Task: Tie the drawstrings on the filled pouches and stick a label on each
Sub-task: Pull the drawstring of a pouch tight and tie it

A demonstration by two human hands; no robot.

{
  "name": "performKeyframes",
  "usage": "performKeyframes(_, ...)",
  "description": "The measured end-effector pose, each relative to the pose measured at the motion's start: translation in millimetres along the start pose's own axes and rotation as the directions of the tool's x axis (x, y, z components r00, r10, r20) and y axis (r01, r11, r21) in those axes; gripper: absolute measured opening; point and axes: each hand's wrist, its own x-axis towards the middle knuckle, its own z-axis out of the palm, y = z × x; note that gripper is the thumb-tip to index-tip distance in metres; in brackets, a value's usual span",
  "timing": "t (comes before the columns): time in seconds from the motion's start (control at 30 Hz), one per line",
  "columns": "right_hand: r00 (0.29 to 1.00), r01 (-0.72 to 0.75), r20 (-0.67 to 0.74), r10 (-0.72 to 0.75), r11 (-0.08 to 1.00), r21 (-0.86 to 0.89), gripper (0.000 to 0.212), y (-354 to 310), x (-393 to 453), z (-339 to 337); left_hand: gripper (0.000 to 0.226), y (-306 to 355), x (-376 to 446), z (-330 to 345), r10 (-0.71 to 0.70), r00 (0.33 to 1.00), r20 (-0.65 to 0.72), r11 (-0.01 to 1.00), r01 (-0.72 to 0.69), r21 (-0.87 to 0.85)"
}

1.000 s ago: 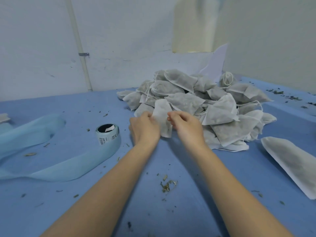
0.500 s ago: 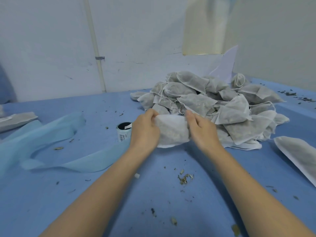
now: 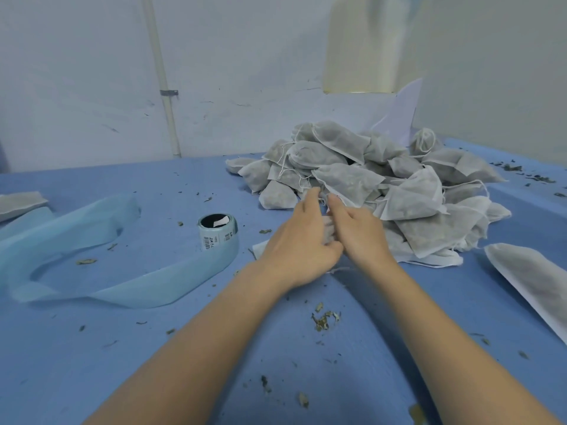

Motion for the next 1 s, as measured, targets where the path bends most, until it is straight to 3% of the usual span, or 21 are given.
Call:
performKeyframes(0.2,0.997,-0.043,0.067,0.042,0.999,0.018,0.067,0.7,1.8,-4.7,0.059,-9.0,-0.8,1.2,0.011,0.997,-0.078,0.976,0.006,0.219)
performKeyframes(0.5,0.947,-0.184,0.303,0.106,0.953,0.242,0.041,-4.2,-2.5,-11.6,0.045,-13.4,-5.0,-0.2,0.020,0.976,-0.215,0.967,0.036,0.253)
performKeyframes(0.73,0.955,-0.175,0.269,0.125,0.969,0.173,0.043,-5.6,-3.1,-19.6,0.025,-16.2,-2.7,-2.2,0.072,0.973,-0.221,0.962,-0.009,0.273)
performKeyframes(0.9,0.921,-0.355,0.312,0.234,0.834,0.423,0.046,-8.6,-1.7,-26.4,0.013,-11.4,-0.7,2.4,0.001,0.972,-0.234,0.999,0.012,0.053)
performKeyframes(1.0,0.867,-0.495,0.414,0.277,0.576,0.651,0.049,-9.6,-1.6,-25.2,0.011,-8.3,0.4,5.6,-0.091,0.968,-0.232,0.963,0.026,-0.269)
